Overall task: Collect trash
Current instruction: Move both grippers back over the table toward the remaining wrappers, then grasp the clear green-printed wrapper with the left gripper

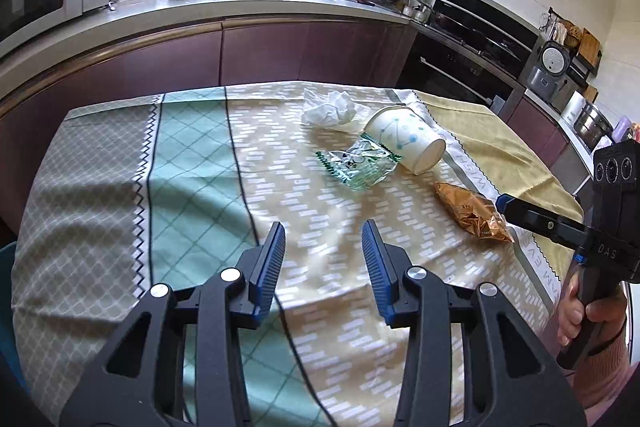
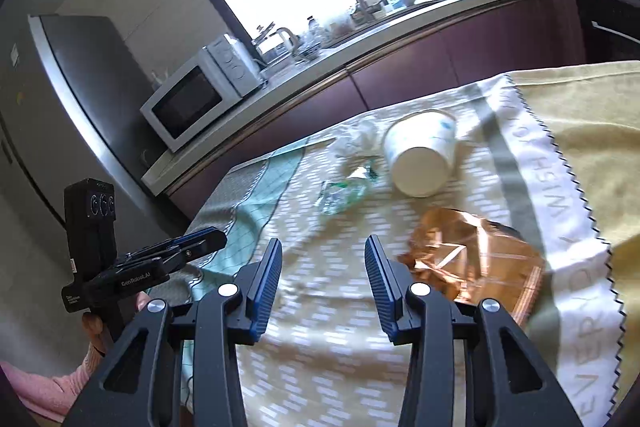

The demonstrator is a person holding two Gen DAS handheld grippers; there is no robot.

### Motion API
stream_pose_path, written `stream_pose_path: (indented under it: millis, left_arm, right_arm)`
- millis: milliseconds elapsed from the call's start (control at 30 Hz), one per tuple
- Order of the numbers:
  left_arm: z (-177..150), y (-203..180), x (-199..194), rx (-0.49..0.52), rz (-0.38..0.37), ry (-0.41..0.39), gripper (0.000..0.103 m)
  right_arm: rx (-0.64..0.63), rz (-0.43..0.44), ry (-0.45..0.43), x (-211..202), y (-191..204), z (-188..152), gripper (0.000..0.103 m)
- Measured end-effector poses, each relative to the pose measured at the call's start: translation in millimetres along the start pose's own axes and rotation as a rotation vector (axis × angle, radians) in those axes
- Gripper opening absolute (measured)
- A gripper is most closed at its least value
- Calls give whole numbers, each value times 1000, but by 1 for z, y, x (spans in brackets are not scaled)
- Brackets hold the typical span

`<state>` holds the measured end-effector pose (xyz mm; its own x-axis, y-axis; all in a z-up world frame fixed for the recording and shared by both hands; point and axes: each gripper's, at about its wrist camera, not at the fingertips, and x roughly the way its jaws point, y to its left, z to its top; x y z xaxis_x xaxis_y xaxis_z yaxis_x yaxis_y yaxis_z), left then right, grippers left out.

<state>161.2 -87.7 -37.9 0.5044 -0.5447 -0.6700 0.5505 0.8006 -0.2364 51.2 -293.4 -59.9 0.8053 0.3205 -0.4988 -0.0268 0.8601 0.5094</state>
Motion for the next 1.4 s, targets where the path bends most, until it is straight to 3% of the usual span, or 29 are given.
stream_pose_path:
  millis: [367, 633, 1200, 1267, 1400]
  left_arm:
    - [34, -27, 54, 10, -11, 52, 42]
    - [47, -21, 82, -32, -2, 93, 45]
    - [55, -15, 131, -124, -72, 198, 49]
    - [56, -14, 133, -133, -83, 197, 48]
    - [54, -13, 137, -154, -102, 214, 22]
  right_arm:
    - [130, -87, -8, -28, -70, -15, 44]
    - [175, -70, 16, -21, -82, -25, 48]
    - [191, -23, 38, -8, -76, -23, 49]
    - [186, -27, 37, -6, -74, -24, 49]
    - [186, -36, 39, -5, -75, -24, 45]
